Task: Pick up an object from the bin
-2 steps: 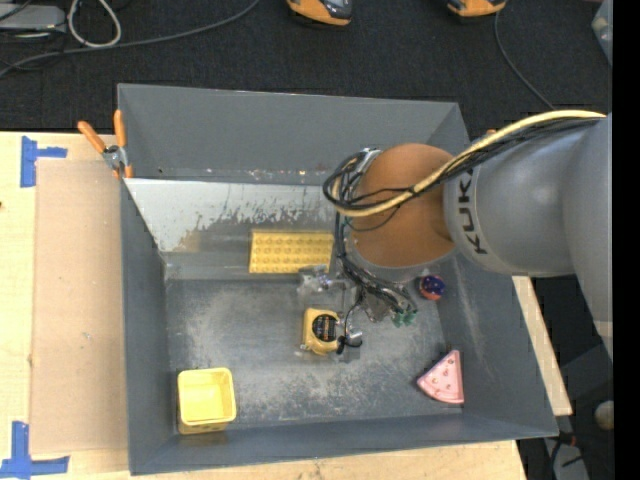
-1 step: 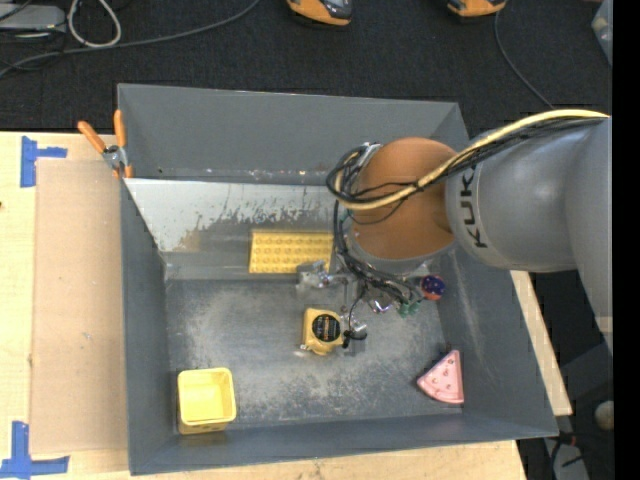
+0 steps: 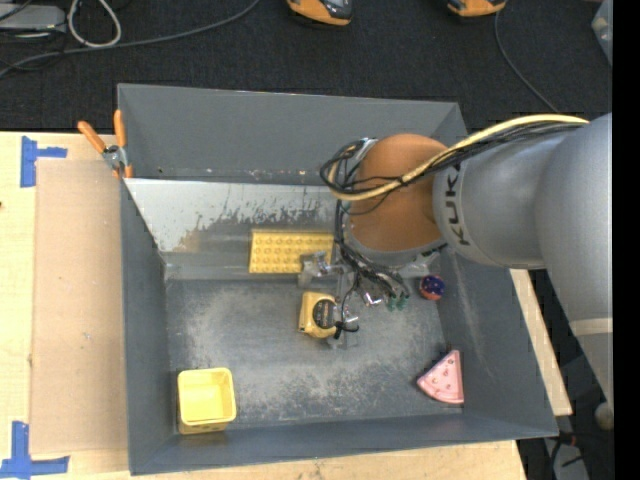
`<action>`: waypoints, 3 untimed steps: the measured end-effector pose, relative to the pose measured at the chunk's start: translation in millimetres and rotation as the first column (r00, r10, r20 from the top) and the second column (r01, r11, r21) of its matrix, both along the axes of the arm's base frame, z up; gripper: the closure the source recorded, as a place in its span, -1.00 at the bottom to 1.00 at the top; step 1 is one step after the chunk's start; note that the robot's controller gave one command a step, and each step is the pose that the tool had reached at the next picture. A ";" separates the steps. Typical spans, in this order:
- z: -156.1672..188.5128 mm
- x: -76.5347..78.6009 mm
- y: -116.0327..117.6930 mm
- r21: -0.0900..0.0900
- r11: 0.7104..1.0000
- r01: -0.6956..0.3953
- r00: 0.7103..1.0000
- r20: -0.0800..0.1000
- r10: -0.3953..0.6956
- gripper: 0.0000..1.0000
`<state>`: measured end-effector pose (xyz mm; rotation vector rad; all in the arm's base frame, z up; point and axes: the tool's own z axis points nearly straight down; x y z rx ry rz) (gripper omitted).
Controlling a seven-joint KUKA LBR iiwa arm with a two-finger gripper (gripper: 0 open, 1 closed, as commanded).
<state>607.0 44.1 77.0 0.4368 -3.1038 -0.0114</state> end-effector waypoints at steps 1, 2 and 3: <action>-5.7 5.1 5.1 0.000 1.000 -0.024 1.000 0.002 0.024 1.00; -5.7 5.1 5.0 0.000 1.000 -0.024 1.000 0.002 0.024 1.00; -3.1 -6.5 -35.2 0.003 0.999 0.050 0.999 0.002 -0.050 1.00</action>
Offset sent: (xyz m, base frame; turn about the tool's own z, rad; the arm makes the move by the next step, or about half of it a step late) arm 0.0000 0.0000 0.0000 0.0000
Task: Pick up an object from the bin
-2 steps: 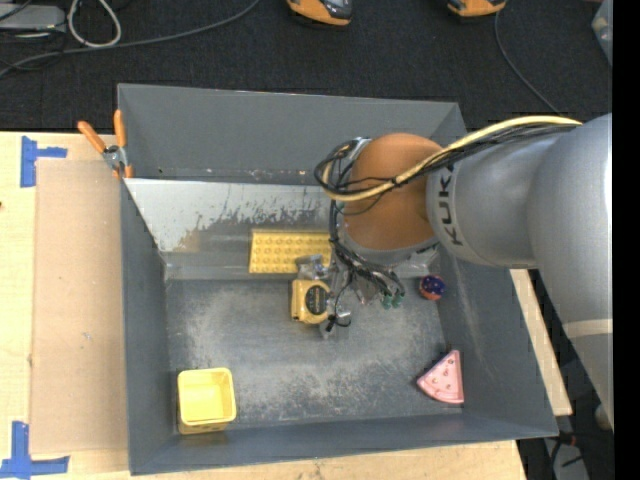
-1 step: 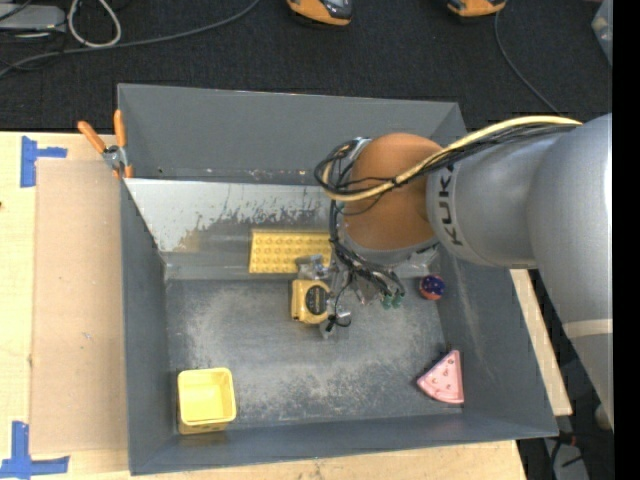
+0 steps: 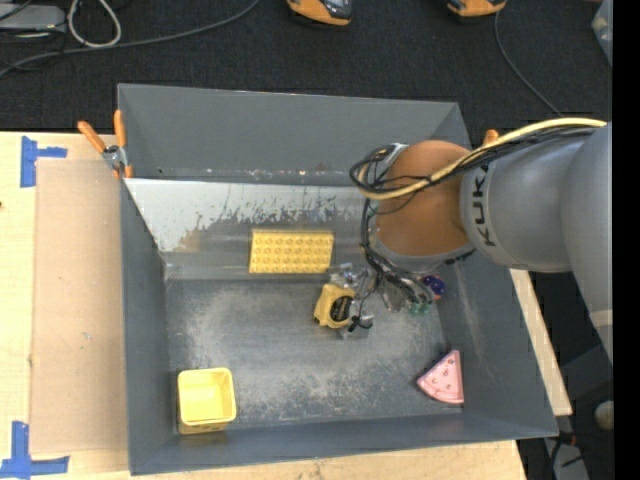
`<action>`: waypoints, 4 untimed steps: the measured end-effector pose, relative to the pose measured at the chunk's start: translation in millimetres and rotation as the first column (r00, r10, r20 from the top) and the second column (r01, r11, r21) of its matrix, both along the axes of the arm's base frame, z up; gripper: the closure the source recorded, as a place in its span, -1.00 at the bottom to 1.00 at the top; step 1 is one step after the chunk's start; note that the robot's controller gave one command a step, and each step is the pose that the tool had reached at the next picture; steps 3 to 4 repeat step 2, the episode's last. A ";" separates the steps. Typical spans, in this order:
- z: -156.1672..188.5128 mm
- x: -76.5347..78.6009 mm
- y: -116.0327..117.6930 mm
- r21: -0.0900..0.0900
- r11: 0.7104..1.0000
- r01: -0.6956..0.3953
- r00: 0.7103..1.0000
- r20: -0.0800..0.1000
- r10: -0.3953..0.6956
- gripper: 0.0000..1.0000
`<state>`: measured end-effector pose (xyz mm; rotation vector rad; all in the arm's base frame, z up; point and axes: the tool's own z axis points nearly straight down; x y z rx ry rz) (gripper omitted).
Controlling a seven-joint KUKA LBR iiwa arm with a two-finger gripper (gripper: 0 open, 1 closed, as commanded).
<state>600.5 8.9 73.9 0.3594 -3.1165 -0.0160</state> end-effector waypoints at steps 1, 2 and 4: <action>-2.4 0.4 -48.3 0.001 0.998 0.056 0.998 0.003 -0.056 1.00; 48.4 -8.9 -49.1 -0.001 1.000 0.031 0.999 -0.009 -0.031 1.00; 48.4 -8.9 -49.1 -0.001 1.000 0.031 0.999 -0.009 -0.031 1.00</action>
Offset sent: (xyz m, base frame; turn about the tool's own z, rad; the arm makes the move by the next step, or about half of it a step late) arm -0.0205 -0.0535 0.2024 -0.0266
